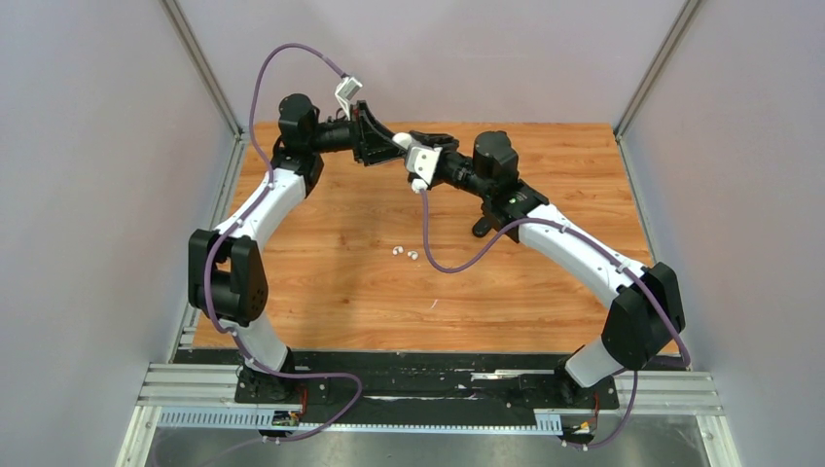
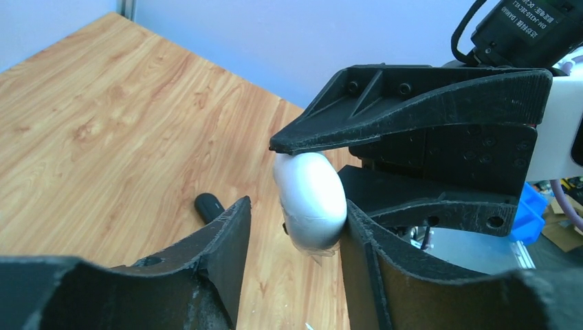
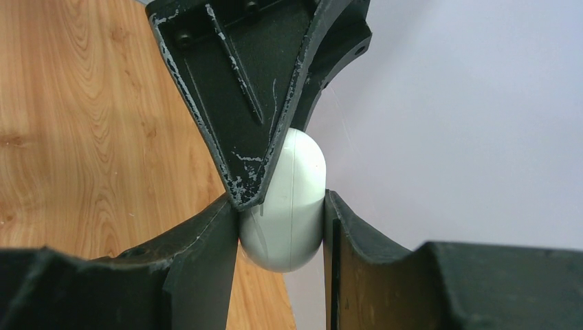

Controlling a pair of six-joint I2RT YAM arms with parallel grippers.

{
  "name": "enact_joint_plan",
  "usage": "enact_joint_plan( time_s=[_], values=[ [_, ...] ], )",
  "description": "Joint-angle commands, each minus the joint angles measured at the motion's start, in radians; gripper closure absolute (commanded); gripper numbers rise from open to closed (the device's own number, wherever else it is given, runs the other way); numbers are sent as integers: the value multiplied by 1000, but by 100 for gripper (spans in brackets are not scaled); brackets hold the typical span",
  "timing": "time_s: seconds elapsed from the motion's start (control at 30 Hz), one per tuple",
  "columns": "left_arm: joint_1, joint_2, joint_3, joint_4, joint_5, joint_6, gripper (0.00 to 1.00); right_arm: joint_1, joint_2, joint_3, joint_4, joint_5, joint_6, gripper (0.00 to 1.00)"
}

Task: Insert the wireless bluetooth earbuds into the charging case
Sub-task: Pass from the right arm to the left, then open the charging case to the charging case.

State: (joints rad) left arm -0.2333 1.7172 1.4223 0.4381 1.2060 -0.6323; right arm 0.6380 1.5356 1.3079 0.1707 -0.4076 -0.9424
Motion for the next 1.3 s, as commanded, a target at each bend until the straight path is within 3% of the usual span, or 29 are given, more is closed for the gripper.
enact_joint_plan(
  time_s=[0.0,0.1,0.23,0.3,0.33,0.4,0.53,0.63,0.77,0.97,1.27],
  values=[
    [-2,17,40,23,8,2,45,8,1,25,59,29,-22,100],
    [-1,34,42,65,18,-35,53,8,5,29,48,20,-30,100],
    [-1,50,42,150,25,-91,55,8,14,43,14,-6,-34,100],
    [-1,62,47,177,33,-109,59,8,18,50,-1,-23,-30,100],
    [-1,67,49,198,38,-127,67,8,19,55,-10,-31,-28,97],
    [-1,79,44,254,45,-167,75,8,26,79,-50,-46,-22,87],
    [1,109,32,395,62,-251,97,-9,41,161,-251,-86,21,51],
    [3,131,33,471,85,-261,100,-41,38,216,-427,-180,79,33],
    [6,151,18,569,129,-260,100,-100,55,302,-588,-286,262,20],
    [4,116,-88,761,243,-221,100,-253,202,534,-697,-597,760,18],
    [0,68,-179,811,252,-197,100,-252,262,546,-692,-757,806,22]
  ],
)
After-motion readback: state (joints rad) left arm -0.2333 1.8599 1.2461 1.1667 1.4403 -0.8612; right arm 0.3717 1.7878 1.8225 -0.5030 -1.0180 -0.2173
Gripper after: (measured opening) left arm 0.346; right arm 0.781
